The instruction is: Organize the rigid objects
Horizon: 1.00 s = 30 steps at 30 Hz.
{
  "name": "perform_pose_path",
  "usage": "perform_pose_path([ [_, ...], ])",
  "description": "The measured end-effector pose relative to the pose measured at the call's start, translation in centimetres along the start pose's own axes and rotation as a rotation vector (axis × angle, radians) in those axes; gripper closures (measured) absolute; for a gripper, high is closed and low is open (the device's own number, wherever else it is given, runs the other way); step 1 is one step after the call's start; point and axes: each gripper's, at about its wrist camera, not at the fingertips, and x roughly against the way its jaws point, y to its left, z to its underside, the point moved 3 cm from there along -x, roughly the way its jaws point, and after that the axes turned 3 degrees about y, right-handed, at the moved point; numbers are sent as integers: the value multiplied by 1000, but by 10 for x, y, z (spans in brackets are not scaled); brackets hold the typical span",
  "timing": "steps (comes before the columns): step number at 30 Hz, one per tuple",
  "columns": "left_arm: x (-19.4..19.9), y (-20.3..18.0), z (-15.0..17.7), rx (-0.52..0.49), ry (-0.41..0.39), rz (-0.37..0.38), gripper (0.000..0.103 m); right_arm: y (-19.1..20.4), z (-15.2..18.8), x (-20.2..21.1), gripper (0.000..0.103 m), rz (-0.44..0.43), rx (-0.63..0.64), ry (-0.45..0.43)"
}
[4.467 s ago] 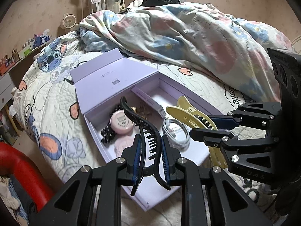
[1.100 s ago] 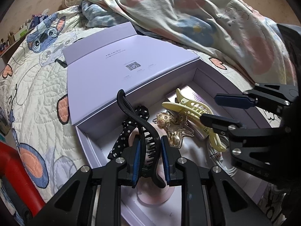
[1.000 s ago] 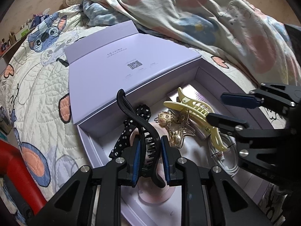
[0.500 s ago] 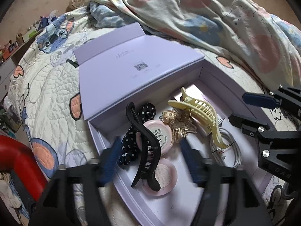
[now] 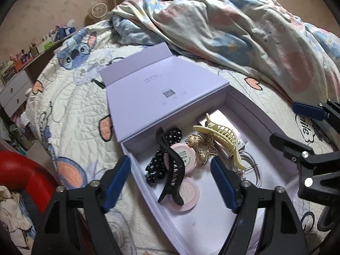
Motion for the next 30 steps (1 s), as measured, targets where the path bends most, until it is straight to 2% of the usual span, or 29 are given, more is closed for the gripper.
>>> perform_pose_path([
  [1,5,1,0,9,-12,-3,18,-2,0,4,18,8,-8,-14],
  [2,9,3,0,15,-18,-4,16,-3,0,9,15,16,-16,-31],
  [6,25,7,1,38,-39,-20,15,-6,0,25,10,48,-38,-81],
  [21,91,-5,19,0,-137,-18,15,-8,16,87,6,74,-98,-138],
  [30,114,-12,39,6,-157,-11,15,1,37,111,6,107,-92,-155],
])
